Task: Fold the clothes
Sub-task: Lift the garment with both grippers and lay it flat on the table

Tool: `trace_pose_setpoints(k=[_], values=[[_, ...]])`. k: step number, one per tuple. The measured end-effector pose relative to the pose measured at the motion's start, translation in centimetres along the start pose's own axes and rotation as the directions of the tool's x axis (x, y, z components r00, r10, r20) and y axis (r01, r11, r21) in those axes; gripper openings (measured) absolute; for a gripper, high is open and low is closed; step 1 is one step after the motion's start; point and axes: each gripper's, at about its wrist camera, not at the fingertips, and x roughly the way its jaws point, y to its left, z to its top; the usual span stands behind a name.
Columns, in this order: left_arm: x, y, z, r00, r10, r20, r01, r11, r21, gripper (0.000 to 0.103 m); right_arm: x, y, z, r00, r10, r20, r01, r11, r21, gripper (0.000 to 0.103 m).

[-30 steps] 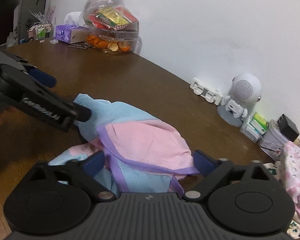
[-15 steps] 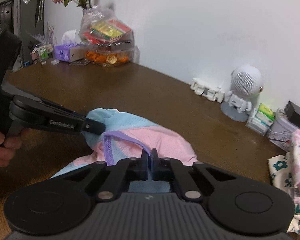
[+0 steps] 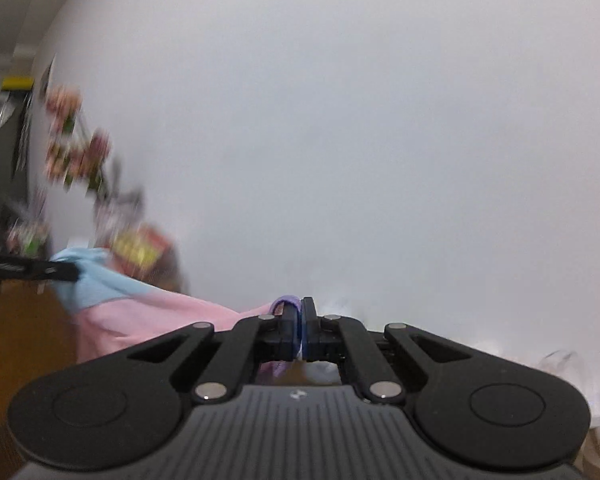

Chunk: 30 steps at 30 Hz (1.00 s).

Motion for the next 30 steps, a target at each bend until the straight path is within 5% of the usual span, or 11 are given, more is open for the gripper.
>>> trace_pose_setpoints(k=[5, 8, 10, 13, 17, 21, 23, 25, 30], values=[[-7.0, -3.2, -2.3, 0.997, -0.08, -0.015, 0.081, 0.991, 0.106, 0.004, -8.3, -2.5, 0.7, 1.0, -0.008, 0.024, 0.009, 0.999, -0.044, 0.001], [-10.2, -5.6, -8.3, 0.985, -0.118, -0.123, 0.14, 0.972, 0.187, 0.005, -12.3, -2.4, -2.5, 0.997, -0.006, -0.071, -0.003, 0.992, -0.128, 0.001], [-11.4, -6.9, -13.3, 0.959, -0.147, -0.242, 0.195, 0.962, 0.19, 0.005, -14.3, -2.4, -5.9, 0.985, -0.009, -0.17, -0.019, 0.986, -0.163, 0.001], [-12.3, -8.1, -19.8, 0.896, -0.199, -0.397, 0.267, 0.955, 0.125, 0.005, -16.3, -2.6, -11.8, 0.944, -0.023, -0.328, -0.039, 0.983, -0.181, 0.001], [-13.3, -9.7, -24.2, 0.847, -0.245, -0.472, 0.311, 0.948, 0.065, 0.005, -18.0, -3.0, -18.5, 0.88, -0.033, -0.474, -0.033, 0.991, -0.13, 0.001], [-13.7, -9.7, -25.0, 0.825, -0.257, -0.503, 0.324, 0.945, 0.049, 0.024, -19.8, -3.8, -22.0, 0.851, -0.028, -0.525, 0.0, 0.999, -0.053, 0.004], [-14.6, -9.5, -24.9, 0.82, -0.263, -0.509, 0.334, 0.941, 0.051, 0.046, -20.0, -3.7, -22.9, 0.837, -0.021, -0.547, 0.01, 1.0, -0.023, 0.018], [-15.5, -9.0, -24.3, 0.823, -0.261, -0.504, 0.335, 0.94, 0.06, 0.064, -20.7, -4.0, -23.5, 0.829, -0.023, -0.559, 0.026, 1.0, -0.001, 0.052], [-16.6, -7.3, -22.8, 0.833, -0.289, -0.472, 0.347, 0.937, 0.039, 0.074, -23.1, -5.9, -23.0, 0.852, 0.07, -0.519, 0.006, 0.99, 0.143, 0.056]])
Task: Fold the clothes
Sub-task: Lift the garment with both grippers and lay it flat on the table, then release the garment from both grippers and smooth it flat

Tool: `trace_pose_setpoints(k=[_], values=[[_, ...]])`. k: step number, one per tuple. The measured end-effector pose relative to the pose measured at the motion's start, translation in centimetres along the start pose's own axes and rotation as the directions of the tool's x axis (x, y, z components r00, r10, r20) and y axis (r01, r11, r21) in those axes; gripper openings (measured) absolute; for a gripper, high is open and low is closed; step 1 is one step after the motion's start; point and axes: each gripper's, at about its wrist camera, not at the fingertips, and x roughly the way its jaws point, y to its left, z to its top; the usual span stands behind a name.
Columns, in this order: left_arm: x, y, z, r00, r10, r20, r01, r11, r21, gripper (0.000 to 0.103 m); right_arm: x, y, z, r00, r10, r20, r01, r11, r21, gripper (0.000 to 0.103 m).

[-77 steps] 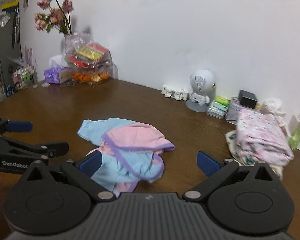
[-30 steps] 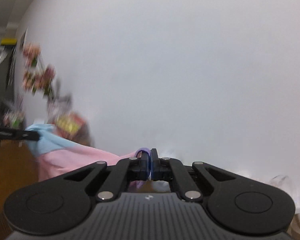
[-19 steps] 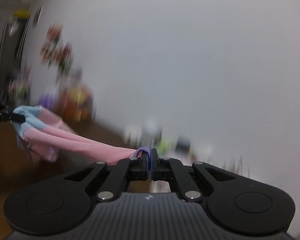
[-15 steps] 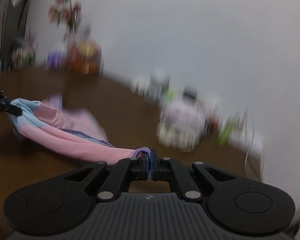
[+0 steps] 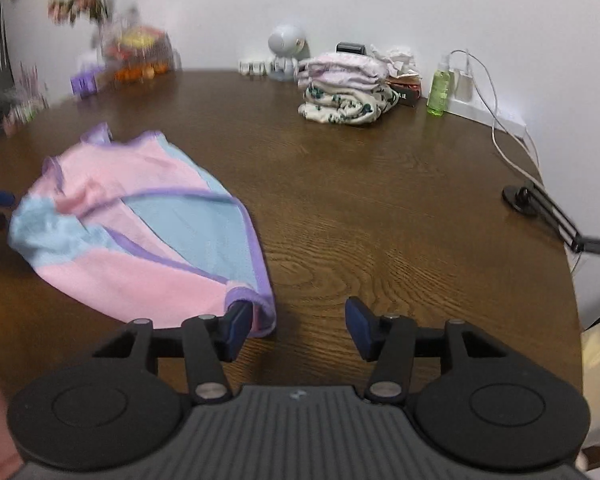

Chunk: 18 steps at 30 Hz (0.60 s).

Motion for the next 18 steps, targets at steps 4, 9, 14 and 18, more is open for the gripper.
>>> trace_pose_setpoints(k=[4, 9, 14, 18], values=[[0.8, 0.5, 0.8, 1.0, 0.012, -0.006, -0.012, 1.0, -0.003, 0.075, -0.8, 0.4, 0.8, 0.991, 0.117, 0.057, -0.119, 0.992, 0.037, 0.06], [4.2, 0.8, 1.1, 0.995, 0.05, -0.086, -0.051, 0.999, -0.017, 0.069, 2.0, 3.7, 1.8, 0.995, 0.097, -0.01, -0.097, 0.992, -0.076, 0.06], [5.6, 2.1, 0.9, 0.991, 0.021, -0.135, -0.03, 0.997, -0.069, 0.023, 4.1, 5.4, 1.6, 0.989, 0.119, -0.085, -0.131, 0.979, -0.159, 0.054], [5.2, 2.7, 1.0, 0.993, -0.006, -0.114, -0.005, 0.996, -0.092, 0.014, 5.0, 5.9, 1.8, 0.989, 0.113, -0.099, -0.13, 0.974, -0.185, 0.054]])
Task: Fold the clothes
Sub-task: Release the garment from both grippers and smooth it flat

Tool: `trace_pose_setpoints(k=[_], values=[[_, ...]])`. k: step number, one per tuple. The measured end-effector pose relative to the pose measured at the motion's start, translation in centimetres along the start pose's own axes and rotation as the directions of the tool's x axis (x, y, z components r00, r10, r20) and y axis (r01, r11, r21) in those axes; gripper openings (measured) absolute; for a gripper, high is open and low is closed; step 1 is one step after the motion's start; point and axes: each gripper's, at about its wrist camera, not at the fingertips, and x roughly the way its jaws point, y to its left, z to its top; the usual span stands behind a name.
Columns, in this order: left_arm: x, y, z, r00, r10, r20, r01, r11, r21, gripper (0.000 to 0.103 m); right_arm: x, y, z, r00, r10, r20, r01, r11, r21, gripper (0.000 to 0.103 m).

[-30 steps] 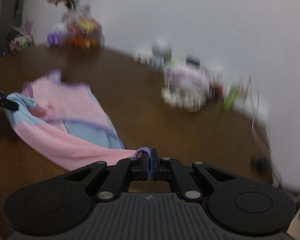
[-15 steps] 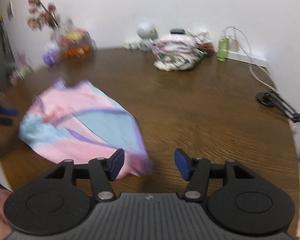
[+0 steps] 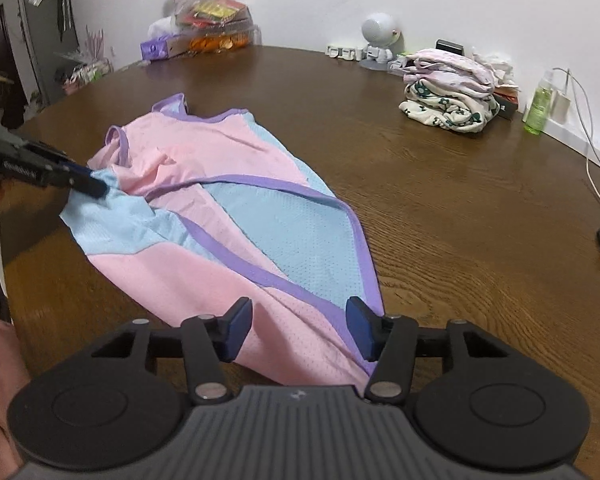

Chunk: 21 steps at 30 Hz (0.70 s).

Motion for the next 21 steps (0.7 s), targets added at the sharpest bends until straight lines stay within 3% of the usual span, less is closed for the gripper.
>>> trace_pose_setpoints(k=[6, 9, 14, 18, 21], values=[[-0.4, 0.0, 0.0, 1.0, -0.01, 0.015, 0.011, 1.0, -0.01, 0.013, 1.6, -0.4, 1.7, 0.998, 0.07, 0.009, -0.07, 0.997, 0.026, 0.052], [-0.6, 0.1, -0.3, 1.0, -0.015, 0.017, 0.015, 1.0, -0.015, 0.013, 2.9, -0.3, 2.7, 0.992, 0.127, -0.011, -0.127, 0.992, 0.026, 0.036], [-0.9, 0.2, -0.6, 0.999, -0.024, 0.025, 0.024, 0.999, -0.023, 0.013, 4.6, 2.6, 4.6, 0.981, 0.189, -0.04, -0.192, 0.975, -0.111, 0.034], [-1.0, 0.5, -0.7, 0.999, -0.029, 0.031, 0.03, 0.999, -0.035, 0.013, 6.2, 5.4, 5.8, 0.977, 0.193, -0.086, -0.208, 0.951, -0.23, 0.033], [-1.1, 0.8, -0.9, 0.999, -0.036, 0.037, 0.038, 0.998, -0.043, 0.013, 6.8, 6.3, 6.1, 0.975, 0.188, -0.12, -0.214, 0.94, -0.265, 0.02]])
